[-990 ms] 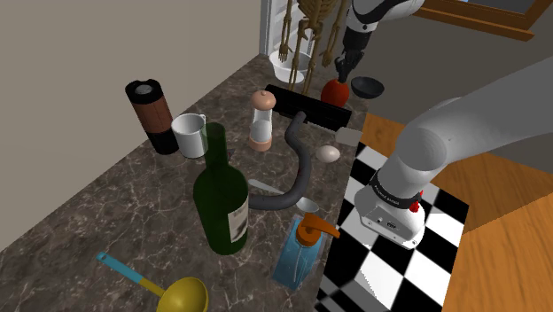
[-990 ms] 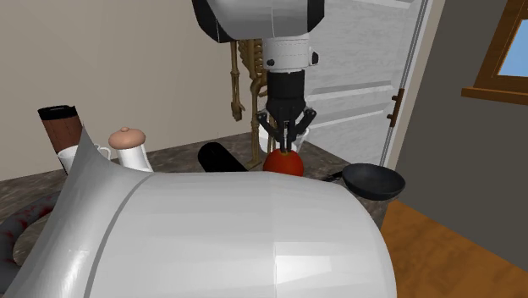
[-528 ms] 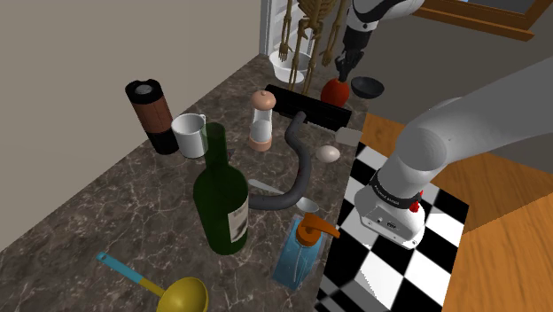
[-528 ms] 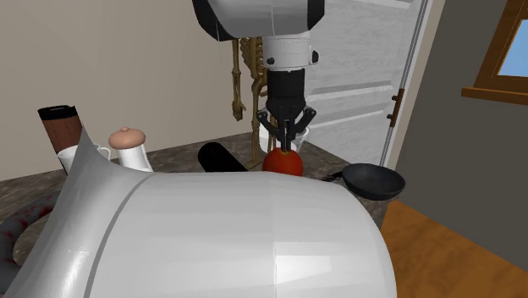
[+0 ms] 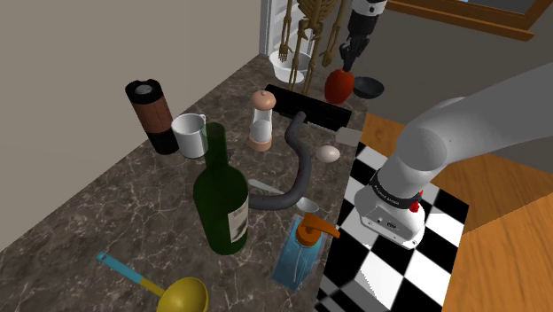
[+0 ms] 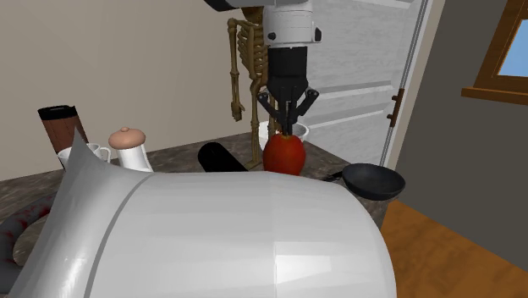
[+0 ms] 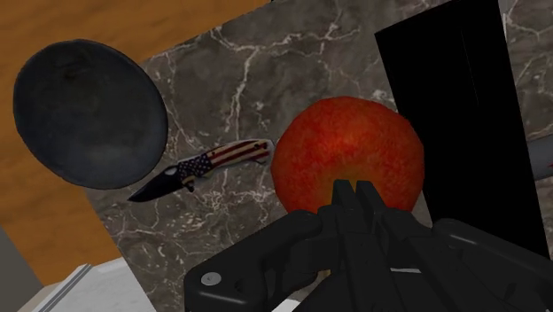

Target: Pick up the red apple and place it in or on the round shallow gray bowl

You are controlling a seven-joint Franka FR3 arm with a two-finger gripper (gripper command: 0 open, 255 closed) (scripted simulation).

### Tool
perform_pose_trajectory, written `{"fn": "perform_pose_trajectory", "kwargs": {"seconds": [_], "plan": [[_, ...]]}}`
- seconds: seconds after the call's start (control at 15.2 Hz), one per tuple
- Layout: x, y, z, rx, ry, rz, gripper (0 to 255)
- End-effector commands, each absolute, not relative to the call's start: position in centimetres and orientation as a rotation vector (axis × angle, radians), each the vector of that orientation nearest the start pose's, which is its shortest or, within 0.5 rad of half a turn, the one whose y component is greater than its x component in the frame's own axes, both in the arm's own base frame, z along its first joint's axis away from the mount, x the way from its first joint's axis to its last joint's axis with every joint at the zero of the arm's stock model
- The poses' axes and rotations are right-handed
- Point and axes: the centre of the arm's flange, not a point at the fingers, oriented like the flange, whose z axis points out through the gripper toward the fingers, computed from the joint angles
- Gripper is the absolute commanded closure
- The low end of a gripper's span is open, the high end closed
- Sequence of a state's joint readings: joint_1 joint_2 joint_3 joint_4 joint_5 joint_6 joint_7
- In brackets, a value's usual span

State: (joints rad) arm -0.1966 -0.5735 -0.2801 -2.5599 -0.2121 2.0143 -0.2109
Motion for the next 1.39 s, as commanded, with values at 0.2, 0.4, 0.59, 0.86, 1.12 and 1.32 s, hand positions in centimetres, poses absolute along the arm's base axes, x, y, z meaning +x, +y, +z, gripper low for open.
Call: {"fn": "perform_pose_trajectory", "kwargs": {"seconds": [0.2,0.4,0.59,0.86,1.12,1.32], "plan": [[33.0,-18.4,47.7,-3.179,0.213,-0.004,255],[33.0,-18.4,49.3,-3.179,0.213,-0.004,255],[33.0,-18.4,50.9,-3.179,0.213,-0.004,255],[33.0,-18.4,53.0,-3.179,0.213,-0.004,255],[32.3,-22.1,54.3,-3.179,0.213,-0.004,255],[31.7,-25.8,55.6,-3.179,0.213,-0.004,255]]}}
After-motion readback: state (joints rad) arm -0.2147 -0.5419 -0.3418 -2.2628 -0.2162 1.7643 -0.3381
